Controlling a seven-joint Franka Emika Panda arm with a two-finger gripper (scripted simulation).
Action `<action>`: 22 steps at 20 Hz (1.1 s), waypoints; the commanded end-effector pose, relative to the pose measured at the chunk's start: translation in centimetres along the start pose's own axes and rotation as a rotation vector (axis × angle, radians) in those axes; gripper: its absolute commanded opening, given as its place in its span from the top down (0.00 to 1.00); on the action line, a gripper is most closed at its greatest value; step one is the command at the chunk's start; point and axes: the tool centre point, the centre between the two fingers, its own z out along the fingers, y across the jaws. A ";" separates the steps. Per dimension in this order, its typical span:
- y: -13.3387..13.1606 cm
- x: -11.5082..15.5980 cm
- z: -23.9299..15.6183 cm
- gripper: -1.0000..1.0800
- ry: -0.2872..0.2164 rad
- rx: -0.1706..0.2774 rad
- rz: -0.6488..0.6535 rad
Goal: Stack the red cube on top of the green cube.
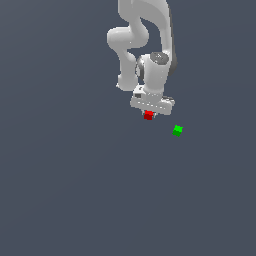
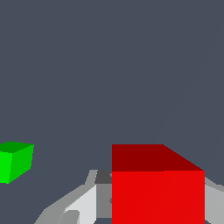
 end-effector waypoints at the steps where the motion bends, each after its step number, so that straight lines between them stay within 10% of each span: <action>1: 0.0 0.0 0.0 1.00 -0.001 0.000 0.000; 22: -12.4 -2.1 4.2 1.00 -0.001 0.001 0.001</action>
